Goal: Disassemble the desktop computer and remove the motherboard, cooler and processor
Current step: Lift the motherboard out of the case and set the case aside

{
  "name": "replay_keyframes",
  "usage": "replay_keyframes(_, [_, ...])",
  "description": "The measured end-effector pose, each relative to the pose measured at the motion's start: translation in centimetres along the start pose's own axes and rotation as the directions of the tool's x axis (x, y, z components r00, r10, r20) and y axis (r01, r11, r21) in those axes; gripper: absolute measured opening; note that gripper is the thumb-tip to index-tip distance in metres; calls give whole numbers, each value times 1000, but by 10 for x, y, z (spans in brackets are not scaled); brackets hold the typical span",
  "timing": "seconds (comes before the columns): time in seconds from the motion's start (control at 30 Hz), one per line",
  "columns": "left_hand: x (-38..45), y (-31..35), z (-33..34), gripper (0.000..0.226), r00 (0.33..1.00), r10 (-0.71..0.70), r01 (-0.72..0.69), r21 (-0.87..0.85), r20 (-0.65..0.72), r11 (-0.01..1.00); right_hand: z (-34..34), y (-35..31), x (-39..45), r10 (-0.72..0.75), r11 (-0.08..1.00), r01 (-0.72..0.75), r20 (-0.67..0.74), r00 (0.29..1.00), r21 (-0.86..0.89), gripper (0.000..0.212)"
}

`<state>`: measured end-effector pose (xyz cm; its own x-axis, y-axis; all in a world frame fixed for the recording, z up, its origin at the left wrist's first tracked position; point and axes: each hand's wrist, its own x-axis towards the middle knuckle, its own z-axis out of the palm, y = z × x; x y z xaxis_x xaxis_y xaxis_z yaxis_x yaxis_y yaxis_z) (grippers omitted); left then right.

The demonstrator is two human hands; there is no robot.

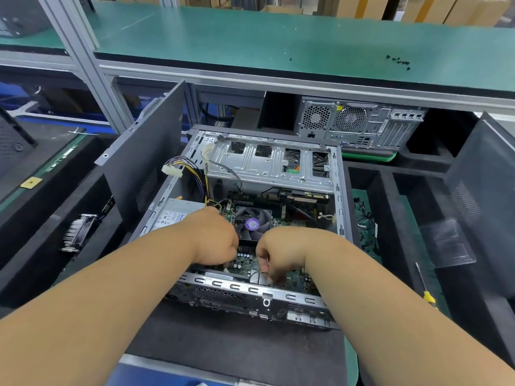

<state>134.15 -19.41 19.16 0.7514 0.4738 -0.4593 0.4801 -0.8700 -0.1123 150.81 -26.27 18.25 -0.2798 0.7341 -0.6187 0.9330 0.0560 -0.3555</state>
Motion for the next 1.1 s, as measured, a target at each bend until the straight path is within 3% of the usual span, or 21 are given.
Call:
replay_keyframes(0.1, [1, 5, -4, 34, 995, 0, 10, -98, 100, 995, 6, -3, 5, -72, 996, 65, 98, 993, 68, 14])
replay_keyframes(0.23, [1, 9, -7, 22, 969, 23, 49, -281, 247, 959, 6, -5, 8, -132, 972, 112, 86, 987, 207, 26])
replay_keyframes(0.37, [-3, 9, -11, 31, 954, 34, 68, -326, 299, 943, 4, 2, 6, -97, 934, 80, 31, 995, 348, 28])
replay_keyframes(0.5, [-7, 12, -18, 27, 942, 92, 61, -436, 322, 898, -6, 4, 3, -76, 952, 116, -149, 986, 283, 25])
replay_keyframes(0.6, [-8, 13, -20, 26, 942, 91, 70, -455, 323, 888, -9, 1, 8, -54, 990, 98, -373, 926, 100, 20])
replay_keyframes(0.7, [-8, 13, -21, 33, 940, 101, 62, -453, 327, 889, -12, 2, 18, -5, 998, -27, -560, 829, -49, 50])
replay_keyframes(0.77, [-9, 12, -22, 37, 938, 109, 57, -453, 330, 890, -12, 3, 25, 59, 986, -132, -524, 850, -104, 79])
replay_keyframes(0.83, [-9, 12, -22, 39, 937, 125, 35, -444, 326, 895, -7, 4, 32, 112, 969, -200, -457, 882, -149, 95])
replay_keyframes(1.1, [-14, 21, -21, 40, 915, 153, 87, -552, 374, 829, 4, 6, 41, 175, 972, -226, -448, 877, -64, 105])
